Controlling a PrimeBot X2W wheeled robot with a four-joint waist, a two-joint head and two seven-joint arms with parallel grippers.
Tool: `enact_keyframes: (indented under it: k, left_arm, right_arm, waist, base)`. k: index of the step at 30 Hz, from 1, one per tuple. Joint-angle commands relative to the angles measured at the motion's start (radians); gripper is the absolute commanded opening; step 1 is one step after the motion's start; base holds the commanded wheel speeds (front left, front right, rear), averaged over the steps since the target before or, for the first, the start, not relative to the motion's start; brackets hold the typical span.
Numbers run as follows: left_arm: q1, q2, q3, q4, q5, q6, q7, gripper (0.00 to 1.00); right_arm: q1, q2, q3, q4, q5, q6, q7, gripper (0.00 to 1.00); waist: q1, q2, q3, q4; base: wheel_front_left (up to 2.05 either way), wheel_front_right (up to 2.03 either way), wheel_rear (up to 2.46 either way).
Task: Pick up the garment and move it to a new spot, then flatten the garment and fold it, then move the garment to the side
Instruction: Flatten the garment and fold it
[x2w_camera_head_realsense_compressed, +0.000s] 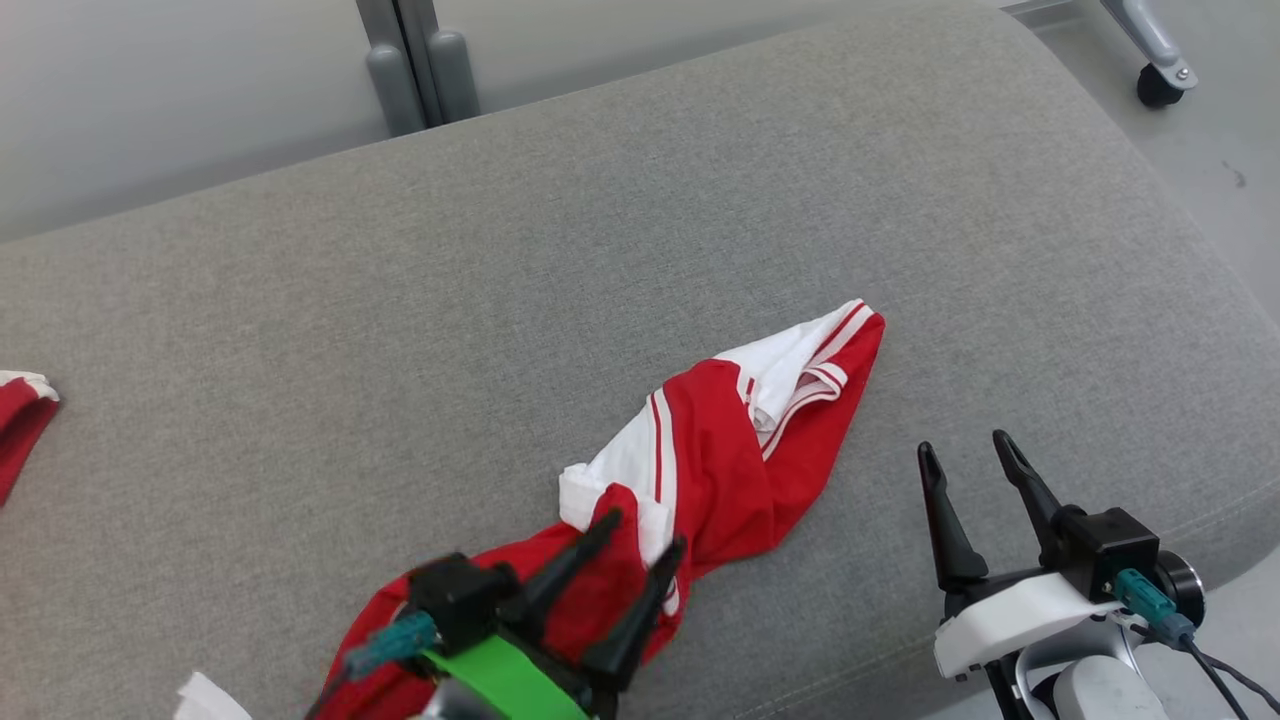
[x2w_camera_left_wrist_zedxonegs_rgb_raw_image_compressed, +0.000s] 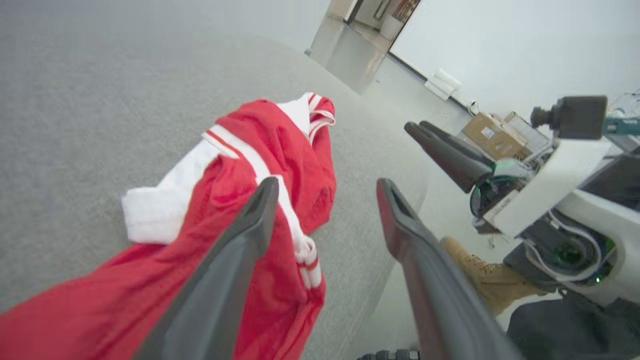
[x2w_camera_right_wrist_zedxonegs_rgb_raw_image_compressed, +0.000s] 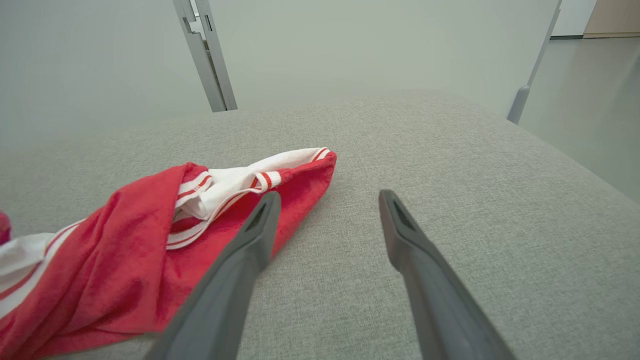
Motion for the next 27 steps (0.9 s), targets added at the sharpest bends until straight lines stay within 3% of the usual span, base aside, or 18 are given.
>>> enact_keyframes:
  k: [1,7,12,18,19,20,21,22,25,26,27]
  left_arm:
    - [-0.025,0.002,0.036,-0.024,-0.028,0.026,-0.001,1.0]
    - [-0.126,-0.019,0.117,0.042,-0.066,0.129,0.079,1.0]
    - [-0.215,-0.048,0.098,0.226,-0.125,0.136,0.238,1.0]
    - [-0.284,-0.054,0.072,0.393,-0.124,0.129,0.326,1.0]
    - [-0.287,-0.055,0.067,0.406,-0.125,0.123,0.335,0.88]
    - [-0.289,-0.057,0.06,0.419,-0.128,0.116,0.344,0.62]
    - [-0.289,-0.059,0.057,0.429,-0.132,0.112,0.35,0.44]
    - [-0.287,-0.058,0.054,0.438,-0.134,0.107,0.357,0.38]
    - [-0.285,-0.053,0.043,0.455,-0.127,0.097,0.362,0.32]
    - [-0.285,-0.053,0.041,0.46,-0.127,0.096,0.361,0.25]
    - [-0.286,-0.054,0.039,0.462,-0.128,0.092,0.361,0.11]
  right_arm:
    - [0.003,-0.001,0.001,0.001,0.001,-0.001,-0.003,1.0]
    - [-0.019,-0.001,0.023,0.002,0.005,-0.001,-0.003,1.0]
    - [-0.033,-0.001,0.039,0.003,0.006,-0.001,-0.003,1.0]
    - [-0.025,-0.001,0.035,0.004,0.011,-0.001,-0.003,1.0]
    - [-0.023,-0.001,0.033,0.004,0.012,-0.001,-0.003,1.0]
    - [-0.02,-0.001,0.032,0.003,0.013,-0.001,-0.003,1.0]
    - [-0.018,0.0,0.031,0.003,0.014,-0.001,-0.003,1.0]
    - [-0.016,-0.001,0.03,0.003,0.014,-0.001,-0.003,1.0]
    - [-0.013,-0.001,0.029,0.002,0.015,-0.001,-0.003,1.0]
    - [-0.013,-0.001,0.028,0.001,0.016,-0.001,-0.003,1.0]
    - [-0.014,-0.001,0.028,0.0,0.015,-0.001,-0.003,1.0]
  waist:
    - [0.0,0.0,-0.001,0.002]
    - [0.0,0.0,0.008,-0.003]
    - [0.0,0.0,0.024,-0.025]
    - [0.0,0.0,0.033,-0.051]
    - [0.0,0.0,0.033,-0.052]
    - [0.0,0.0,0.032,-0.054]
    - [0.0,0.0,0.032,-0.055]
    - [0.0,0.0,0.032,-0.056]
    - [0.0,0.0,0.032,-0.055]
    - [0.0,0.0,0.031,-0.053]
    - [0.0,0.0,0.031,-0.052]
  base:
    - [0.0,0.0,0.0]
    - [0.0,0.0,0.0]
    - [0.0,0.0,0.0]
    - [0.0,0.0,0.0]
    - [0.0,0.0,0.0]
    - [0.0,0.0,0.0]
    - [0.0,0.0,0.0]
    - [0.0,0.0,0.0]
    - [0.0,0.0,0.0]
    - [0.0,0.0,0.0]
    - [0.0,0.0,0.0]
